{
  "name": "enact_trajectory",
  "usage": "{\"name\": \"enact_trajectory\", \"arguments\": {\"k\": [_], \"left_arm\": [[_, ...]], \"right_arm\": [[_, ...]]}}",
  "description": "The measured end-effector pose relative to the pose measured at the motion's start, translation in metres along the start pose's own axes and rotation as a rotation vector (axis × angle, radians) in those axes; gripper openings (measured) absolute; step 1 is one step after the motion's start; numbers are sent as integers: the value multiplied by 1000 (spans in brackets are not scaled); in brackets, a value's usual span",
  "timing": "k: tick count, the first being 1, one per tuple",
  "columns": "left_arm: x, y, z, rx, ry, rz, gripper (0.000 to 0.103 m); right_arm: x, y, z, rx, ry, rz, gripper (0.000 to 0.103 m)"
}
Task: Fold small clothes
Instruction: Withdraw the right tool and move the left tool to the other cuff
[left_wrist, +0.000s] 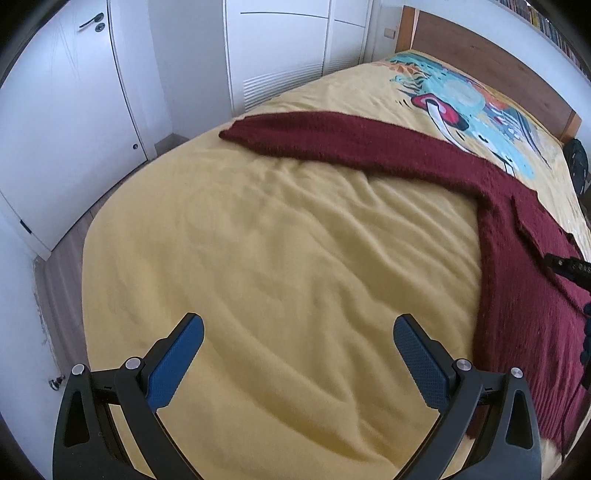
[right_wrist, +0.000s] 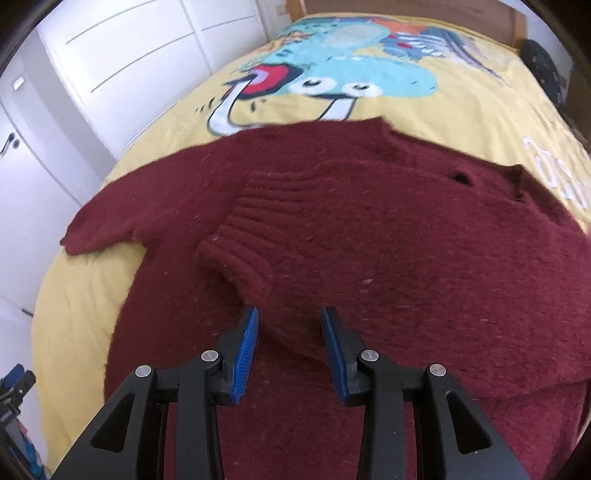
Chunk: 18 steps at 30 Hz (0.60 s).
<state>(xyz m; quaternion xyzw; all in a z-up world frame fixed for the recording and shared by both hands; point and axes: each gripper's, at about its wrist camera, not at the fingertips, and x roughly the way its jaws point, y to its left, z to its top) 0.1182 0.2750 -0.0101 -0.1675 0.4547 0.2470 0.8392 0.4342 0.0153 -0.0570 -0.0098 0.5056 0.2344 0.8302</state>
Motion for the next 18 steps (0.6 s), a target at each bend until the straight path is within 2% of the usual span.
{"name": "enact_trajectory", "arguments": {"k": [3,6,11,18], "left_arm": [[0,1,7,12,-8,9,101],[4,2,11,12,-7,13,101],[9,10,19,-10,-8,7,101],[23,22,43,-33,-8,6,101]], "right_arm": [[-7,-19,-3,21,-16,-71,38],[-5,-32,-10,37,-1,-104,37],[-6,-34,-19,40,7,-83,38],[-30,-34,-33,37,-16,-76,38]]}}
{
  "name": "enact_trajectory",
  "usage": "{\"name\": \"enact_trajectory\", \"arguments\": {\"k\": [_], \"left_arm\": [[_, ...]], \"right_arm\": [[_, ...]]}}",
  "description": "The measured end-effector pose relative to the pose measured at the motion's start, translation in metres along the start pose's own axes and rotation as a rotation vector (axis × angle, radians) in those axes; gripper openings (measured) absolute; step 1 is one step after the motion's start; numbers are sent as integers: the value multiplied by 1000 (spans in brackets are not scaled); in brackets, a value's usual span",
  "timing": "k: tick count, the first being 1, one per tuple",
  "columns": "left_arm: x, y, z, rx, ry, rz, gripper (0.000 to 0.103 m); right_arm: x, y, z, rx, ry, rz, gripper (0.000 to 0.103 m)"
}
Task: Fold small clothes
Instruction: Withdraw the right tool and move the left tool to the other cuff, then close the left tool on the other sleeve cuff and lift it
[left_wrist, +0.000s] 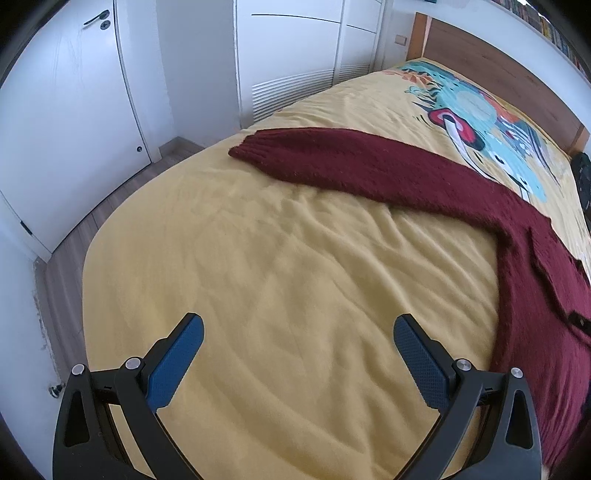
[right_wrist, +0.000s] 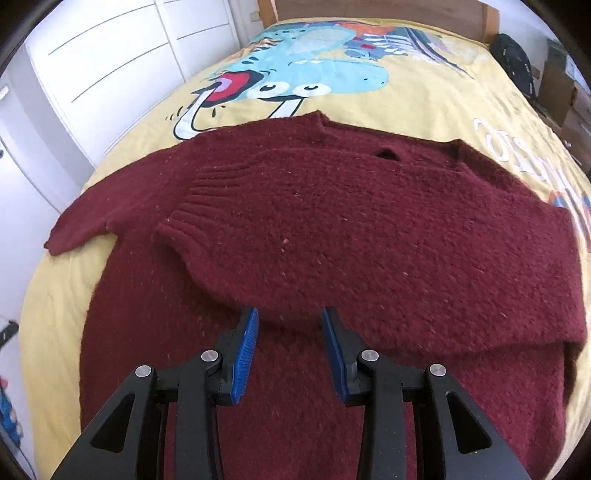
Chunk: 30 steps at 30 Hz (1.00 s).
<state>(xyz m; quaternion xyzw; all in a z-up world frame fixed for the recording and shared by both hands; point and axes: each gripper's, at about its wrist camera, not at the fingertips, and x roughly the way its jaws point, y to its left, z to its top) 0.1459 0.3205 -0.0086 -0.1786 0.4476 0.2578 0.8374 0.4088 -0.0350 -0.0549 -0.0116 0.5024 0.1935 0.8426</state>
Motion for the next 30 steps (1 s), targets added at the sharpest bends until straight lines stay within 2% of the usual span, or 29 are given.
{"name": "enact_trajectory", "arguments": {"k": [10,17,25,28,30], "left_arm": [[38,6,44,-26,3,-9,101],[73,7,85,-57,0,-63,101],[128,33,120,-262,80,-218,101],[140,43,127,-323,98,-254,91],[148,49,132,-365,111,-277,80]], "right_arm": [[-31,-23,-29,49,-14,-20,38],[-42,-28,-56,84,0,-29,38],[-57,-38,-77,101,11,-60,38],[-65,-43,-78,103,1,-71,38],[-68,-45,-77,99,-6,-79,38]]}}
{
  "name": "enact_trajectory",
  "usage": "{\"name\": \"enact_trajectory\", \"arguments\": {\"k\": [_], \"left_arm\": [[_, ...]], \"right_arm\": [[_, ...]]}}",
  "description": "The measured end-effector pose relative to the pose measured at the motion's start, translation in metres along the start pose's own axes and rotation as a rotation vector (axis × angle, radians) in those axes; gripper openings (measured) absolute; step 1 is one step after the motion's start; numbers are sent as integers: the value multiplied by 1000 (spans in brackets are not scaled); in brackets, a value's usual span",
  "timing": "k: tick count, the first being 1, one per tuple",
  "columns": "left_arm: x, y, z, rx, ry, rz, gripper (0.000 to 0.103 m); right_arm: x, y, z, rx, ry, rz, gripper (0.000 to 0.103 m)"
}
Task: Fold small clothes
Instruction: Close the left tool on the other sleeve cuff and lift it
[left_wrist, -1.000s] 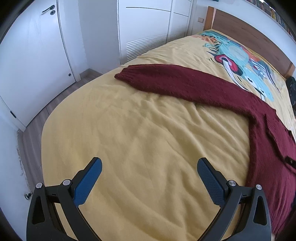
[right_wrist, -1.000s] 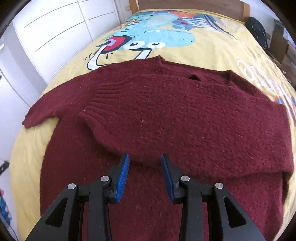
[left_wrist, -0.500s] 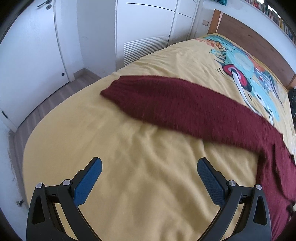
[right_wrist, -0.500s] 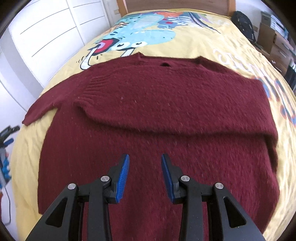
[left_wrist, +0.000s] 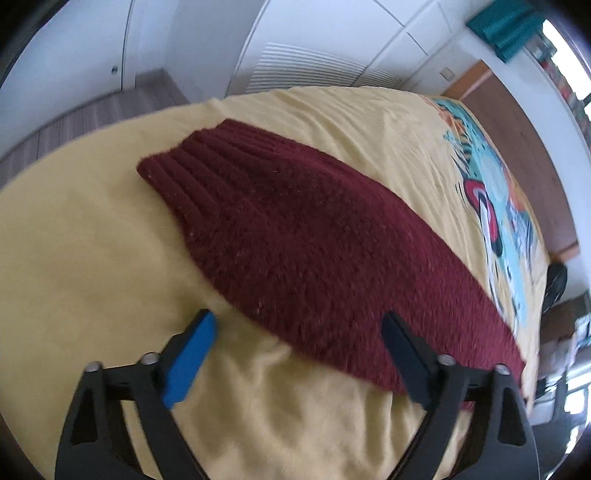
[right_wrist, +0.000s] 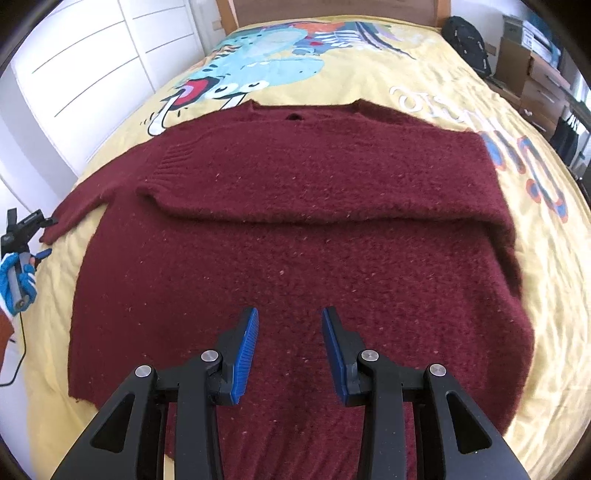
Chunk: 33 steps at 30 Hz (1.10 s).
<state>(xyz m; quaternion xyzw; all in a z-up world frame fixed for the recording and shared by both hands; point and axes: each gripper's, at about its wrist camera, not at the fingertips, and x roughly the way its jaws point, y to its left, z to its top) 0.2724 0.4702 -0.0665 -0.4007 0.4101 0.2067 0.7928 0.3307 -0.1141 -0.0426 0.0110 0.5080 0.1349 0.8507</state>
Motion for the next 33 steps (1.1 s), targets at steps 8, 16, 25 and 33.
{"name": "enact_trajectory", "arguments": {"k": [8,16,25,33], "left_arm": [[-6,31,19,-185,-45,-153,64],[-11,46,39,-254,-31,-177,15],[-28,19,42,-184,-39,-150,11],[-45,-40,36,-122,-27,-192,10]], "right_arm": [[-1,2,6,-16,-11,13,38],[-3,6,10,-33,-21,28,38],[-14,-8,6,-10,-43,31,38],[-30,-30,-1,24,-67,40,38]]}}
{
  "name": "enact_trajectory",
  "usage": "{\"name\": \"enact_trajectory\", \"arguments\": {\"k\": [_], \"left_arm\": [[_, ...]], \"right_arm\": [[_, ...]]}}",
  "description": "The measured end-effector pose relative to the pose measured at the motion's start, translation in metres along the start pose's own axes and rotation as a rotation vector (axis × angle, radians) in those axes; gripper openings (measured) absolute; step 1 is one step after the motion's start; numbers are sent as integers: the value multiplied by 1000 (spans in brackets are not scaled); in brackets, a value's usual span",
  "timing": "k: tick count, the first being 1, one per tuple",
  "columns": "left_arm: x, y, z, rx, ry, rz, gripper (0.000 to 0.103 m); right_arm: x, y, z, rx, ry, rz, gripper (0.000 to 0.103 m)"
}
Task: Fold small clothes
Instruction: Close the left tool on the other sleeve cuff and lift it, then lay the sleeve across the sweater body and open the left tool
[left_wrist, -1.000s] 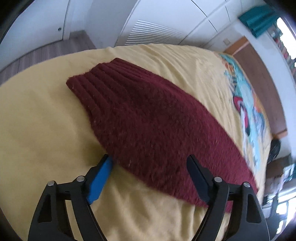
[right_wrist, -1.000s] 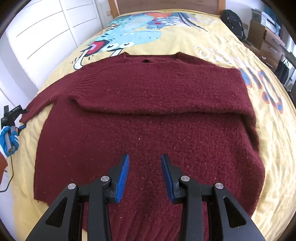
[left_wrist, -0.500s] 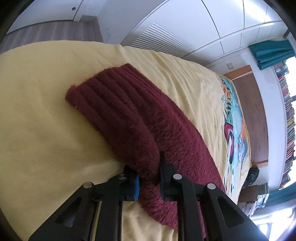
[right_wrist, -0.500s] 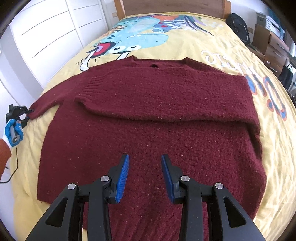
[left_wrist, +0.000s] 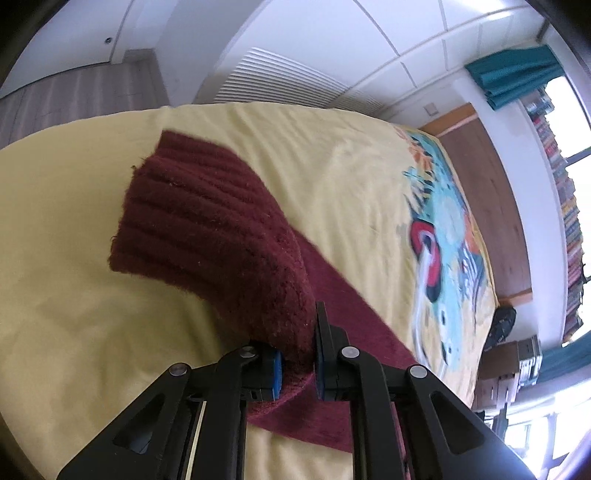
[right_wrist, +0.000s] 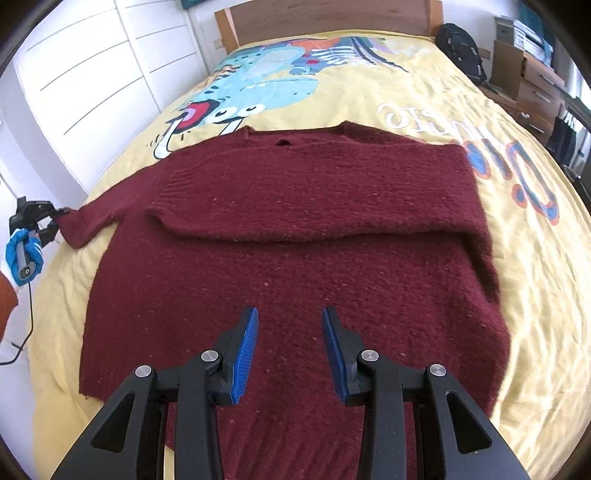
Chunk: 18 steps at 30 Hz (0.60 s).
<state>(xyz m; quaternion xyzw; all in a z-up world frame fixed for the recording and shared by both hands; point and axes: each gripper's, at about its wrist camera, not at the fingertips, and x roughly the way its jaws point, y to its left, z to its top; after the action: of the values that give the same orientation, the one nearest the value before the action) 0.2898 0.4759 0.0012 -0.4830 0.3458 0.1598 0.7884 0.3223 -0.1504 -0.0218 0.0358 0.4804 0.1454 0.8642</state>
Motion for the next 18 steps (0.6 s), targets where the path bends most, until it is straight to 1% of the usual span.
{"name": "enact_trajectory", "arguments": {"k": [8,13,18], "left_arm": [[5,-79,-29,72,29,-52,10],[16,-131,-55,125,63,-95,10],[29,-182,-89,175,106,-136,10]], "right_arm": [[-17,-34,-12,36,-10,-43,38],[-26,-60,-23,74,-10,-69,38],[-41,-92,-39,129,-19,-91,38]]}}
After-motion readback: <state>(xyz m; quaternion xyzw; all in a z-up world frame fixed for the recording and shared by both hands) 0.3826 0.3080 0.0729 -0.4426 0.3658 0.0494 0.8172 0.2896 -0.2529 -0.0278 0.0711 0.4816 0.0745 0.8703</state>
